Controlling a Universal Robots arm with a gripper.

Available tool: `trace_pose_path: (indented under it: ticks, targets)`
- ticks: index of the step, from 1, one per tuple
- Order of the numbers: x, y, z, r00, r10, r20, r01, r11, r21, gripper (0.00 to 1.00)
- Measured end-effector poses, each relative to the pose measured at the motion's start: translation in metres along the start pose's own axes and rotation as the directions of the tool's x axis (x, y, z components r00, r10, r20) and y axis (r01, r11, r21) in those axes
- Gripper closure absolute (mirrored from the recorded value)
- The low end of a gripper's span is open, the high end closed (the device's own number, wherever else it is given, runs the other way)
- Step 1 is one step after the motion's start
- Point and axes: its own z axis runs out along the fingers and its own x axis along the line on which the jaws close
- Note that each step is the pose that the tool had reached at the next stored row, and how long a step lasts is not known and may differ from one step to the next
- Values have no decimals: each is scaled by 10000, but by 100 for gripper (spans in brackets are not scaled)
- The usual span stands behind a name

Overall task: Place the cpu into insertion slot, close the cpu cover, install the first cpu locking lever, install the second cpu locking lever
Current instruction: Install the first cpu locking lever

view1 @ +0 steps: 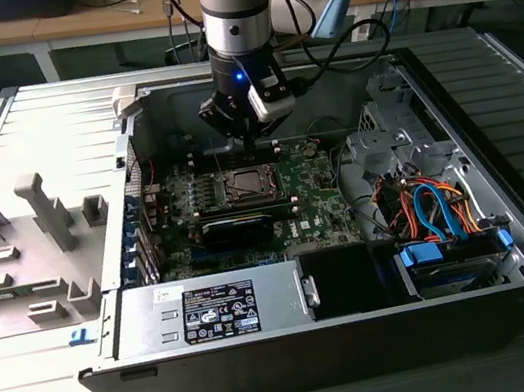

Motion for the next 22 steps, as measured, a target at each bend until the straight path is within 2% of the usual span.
trace_pose_path:
  ticks: [22]
  targets:
    - [0, 0, 0, 9998, -182, 1, 182, 9998, -2, 89]
